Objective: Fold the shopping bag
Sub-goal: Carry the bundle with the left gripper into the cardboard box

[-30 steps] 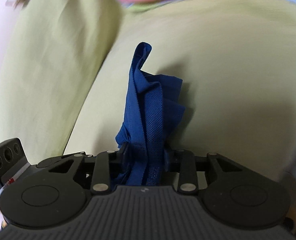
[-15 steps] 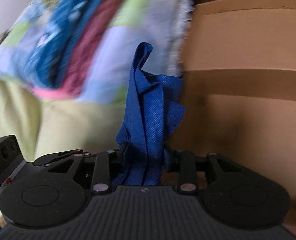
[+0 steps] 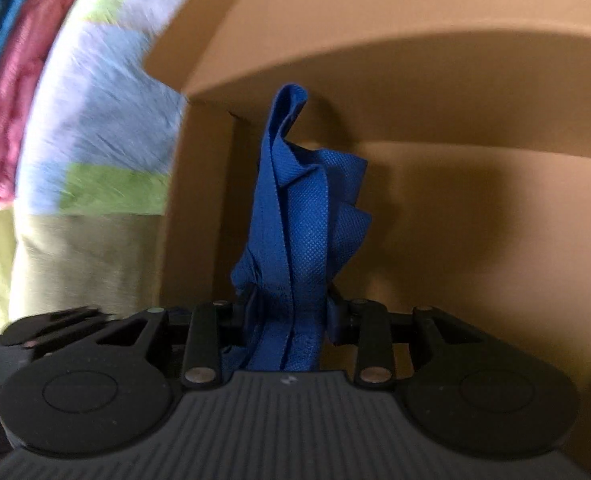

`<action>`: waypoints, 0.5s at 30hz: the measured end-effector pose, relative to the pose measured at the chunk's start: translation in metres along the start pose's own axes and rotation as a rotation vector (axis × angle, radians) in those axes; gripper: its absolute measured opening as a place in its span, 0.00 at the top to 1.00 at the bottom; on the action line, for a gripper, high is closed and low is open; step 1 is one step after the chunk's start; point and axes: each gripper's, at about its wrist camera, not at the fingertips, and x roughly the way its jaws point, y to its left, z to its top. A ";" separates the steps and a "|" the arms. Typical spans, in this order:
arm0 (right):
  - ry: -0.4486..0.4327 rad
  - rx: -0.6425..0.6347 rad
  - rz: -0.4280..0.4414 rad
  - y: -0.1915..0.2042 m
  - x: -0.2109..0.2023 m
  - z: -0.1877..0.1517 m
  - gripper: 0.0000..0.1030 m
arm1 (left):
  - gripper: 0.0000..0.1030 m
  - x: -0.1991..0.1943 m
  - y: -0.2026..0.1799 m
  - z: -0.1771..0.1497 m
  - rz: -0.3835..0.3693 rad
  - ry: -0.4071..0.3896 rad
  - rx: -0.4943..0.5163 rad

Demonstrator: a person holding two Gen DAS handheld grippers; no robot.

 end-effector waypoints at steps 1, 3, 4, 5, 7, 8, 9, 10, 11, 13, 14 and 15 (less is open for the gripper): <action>0.010 -0.008 -0.001 -0.001 0.008 0.001 0.71 | 0.64 0.000 -0.003 -0.001 0.001 0.004 0.016; 0.017 -0.015 0.007 -0.003 0.019 0.004 0.71 | 0.64 0.004 -0.008 0.001 -0.001 0.019 0.061; 0.019 -0.018 0.008 -0.004 0.024 0.005 0.71 | 0.64 0.007 -0.010 0.000 -0.001 0.029 0.080; 0.021 -0.021 0.008 -0.005 0.028 0.005 0.71 | 0.64 0.010 -0.013 0.000 0.000 0.040 0.099; 0.028 -0.026 0.003 -0.008 0.037 0.006 0.70 | 0.65 0.016 -0.014 0.000 -0.006 0.058 0.117; 0.034 -0.029 -0.002 -0.008 0.042 0.007 0.70 | 0.65 0.019 -0.014 0.000 -0.010 0.067 0.121; 0.038 -0.031 -0.002 -0.009 0.046 0.008 0.70 | 0.65 0.022 -0.014 0.000 -0.013 0.074 0.126; 0.041 -0.032 -0.001 -0.010 0.049 0.008 0.70 | 0.65 0.026 -0.014 0.002 -0.013 0.080 0.129; 0.045 -0.033 -0.001 -0.011 0.053 0.008 0.70 | 0.65 0.029 -0.012 0.003 -0.010 0.087 0.128; 0.047 -0.042 -0.002 -0.013 0.058 0.007 0.70 | 0.66 0.034 -0.007 0.004 0.002 0.101 0.111; 0.047 -0.044 -0.002 -0.014 0.060 0.006 0.71 | 0.66 0.035 -0.005 0.003 0.005 0.105 0.103; 0.047 -0.040 -0.001 -0.014 0.060 0.006 0.71 | 0.66 0.034 -0.004 0.002 0.002 0.104 0.100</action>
